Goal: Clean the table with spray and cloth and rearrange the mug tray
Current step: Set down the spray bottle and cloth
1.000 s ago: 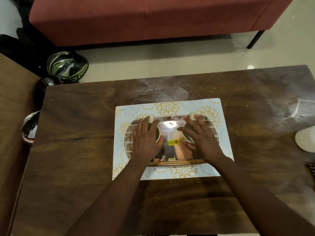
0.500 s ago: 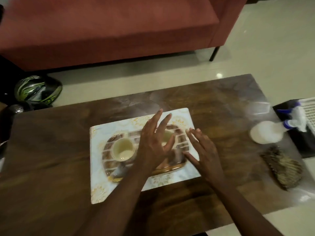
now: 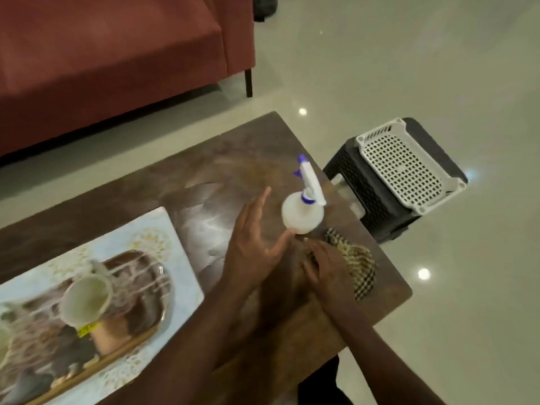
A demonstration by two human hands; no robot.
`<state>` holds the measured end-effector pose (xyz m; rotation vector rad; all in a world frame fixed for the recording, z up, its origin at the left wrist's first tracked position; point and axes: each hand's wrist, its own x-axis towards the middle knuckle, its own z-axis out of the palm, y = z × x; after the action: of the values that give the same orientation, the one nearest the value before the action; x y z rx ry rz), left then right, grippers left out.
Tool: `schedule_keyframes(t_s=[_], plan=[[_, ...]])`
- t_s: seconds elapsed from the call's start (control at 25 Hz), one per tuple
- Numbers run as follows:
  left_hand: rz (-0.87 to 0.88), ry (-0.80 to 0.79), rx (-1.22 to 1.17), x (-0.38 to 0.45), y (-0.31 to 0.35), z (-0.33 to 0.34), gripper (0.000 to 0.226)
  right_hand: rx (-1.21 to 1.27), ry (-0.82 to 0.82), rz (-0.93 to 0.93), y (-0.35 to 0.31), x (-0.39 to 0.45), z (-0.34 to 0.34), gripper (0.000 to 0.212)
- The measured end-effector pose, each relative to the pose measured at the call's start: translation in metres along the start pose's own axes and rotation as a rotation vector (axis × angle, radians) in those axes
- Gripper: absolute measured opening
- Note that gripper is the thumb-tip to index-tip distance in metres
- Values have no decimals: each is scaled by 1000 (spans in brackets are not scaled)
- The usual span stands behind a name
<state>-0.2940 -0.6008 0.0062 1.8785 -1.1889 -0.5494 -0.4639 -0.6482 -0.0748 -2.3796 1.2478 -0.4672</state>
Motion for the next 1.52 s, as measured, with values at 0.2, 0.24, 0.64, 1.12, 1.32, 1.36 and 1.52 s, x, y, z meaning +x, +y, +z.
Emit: schedule_keyframes(t_s=[0.2,0.24,0.64,1.12,1.32,1.36,1.52], plan=[[-208,-1,-53,56,23,83,114,-196,-116,-104,62,29,-7,51],[-237,14,-51,60,21,91,115,-223,-179,-112,69,30,-6,53],[-373,108,-27,75,24,122,85,-321,-387,70,92,12,-6,69],[-110,217,-235,170,156,165,74,-199,75,279,184,112,-158,41],[-168,213,-198,244,169,278,72,-306,-188,261,276,201,-152,43],[-190,213,-169,257,166,301,72,-313,-207,232,290,212,-143,42],[-266,241,-65,286,143,355,70,-333,-276,151,322,227,-121,44]])
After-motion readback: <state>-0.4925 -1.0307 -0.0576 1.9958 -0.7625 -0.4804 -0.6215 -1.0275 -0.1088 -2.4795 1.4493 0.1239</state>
